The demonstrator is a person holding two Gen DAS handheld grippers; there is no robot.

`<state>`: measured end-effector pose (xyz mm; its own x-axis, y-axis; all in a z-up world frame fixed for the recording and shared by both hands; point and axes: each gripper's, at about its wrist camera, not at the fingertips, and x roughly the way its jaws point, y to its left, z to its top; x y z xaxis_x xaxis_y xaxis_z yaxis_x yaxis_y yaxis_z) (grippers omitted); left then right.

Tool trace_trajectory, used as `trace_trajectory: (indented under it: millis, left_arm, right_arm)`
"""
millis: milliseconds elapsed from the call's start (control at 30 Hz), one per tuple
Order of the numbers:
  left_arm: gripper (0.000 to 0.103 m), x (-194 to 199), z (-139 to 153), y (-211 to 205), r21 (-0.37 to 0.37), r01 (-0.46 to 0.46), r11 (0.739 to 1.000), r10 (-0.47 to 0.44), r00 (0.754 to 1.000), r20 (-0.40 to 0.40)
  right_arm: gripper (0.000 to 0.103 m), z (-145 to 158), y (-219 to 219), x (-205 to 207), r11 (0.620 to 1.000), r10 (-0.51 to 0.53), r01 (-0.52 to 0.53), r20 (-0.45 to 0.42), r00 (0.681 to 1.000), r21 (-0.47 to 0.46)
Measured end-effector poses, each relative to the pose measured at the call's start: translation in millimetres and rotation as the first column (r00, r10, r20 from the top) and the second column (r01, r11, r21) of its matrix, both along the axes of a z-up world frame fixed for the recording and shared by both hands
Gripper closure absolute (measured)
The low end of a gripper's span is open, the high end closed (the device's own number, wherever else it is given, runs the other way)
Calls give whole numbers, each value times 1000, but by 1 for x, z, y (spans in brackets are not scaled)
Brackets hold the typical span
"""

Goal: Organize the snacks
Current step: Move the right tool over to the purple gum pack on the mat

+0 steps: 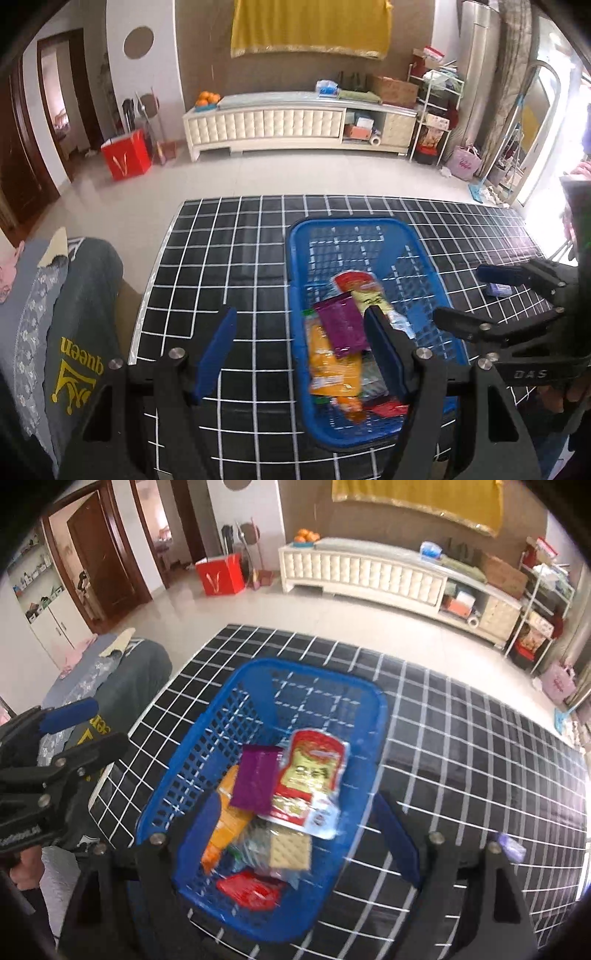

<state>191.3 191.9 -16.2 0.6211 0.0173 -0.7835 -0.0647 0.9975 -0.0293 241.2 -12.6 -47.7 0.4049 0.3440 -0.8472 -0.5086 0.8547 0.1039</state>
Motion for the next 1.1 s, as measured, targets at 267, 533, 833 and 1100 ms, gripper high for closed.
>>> trace_trajectory:
  millis: [267,533,833,1100]
  left_arm:
    - [34,-5,10,-49,-33,65,997,-63,997,43]
    - [15,-4,19,-118,41,144,989,-146,987,64]
    - [0,6,8,-177,68,171,983,-176,983,61]
    - [0,15,-11,-220,61,209,976,-210,978,8]
  right_arm:
    - [16,29,-59,-22,999,-33,34,94,995,0]
    - [14,39,-128,-29,994,-106,103,121,987,34]
    - [0,37,-185,-40,988,-156,155,219,963,20]
    - [0,6,-238,-32,985,-170,173,155,973,-3]
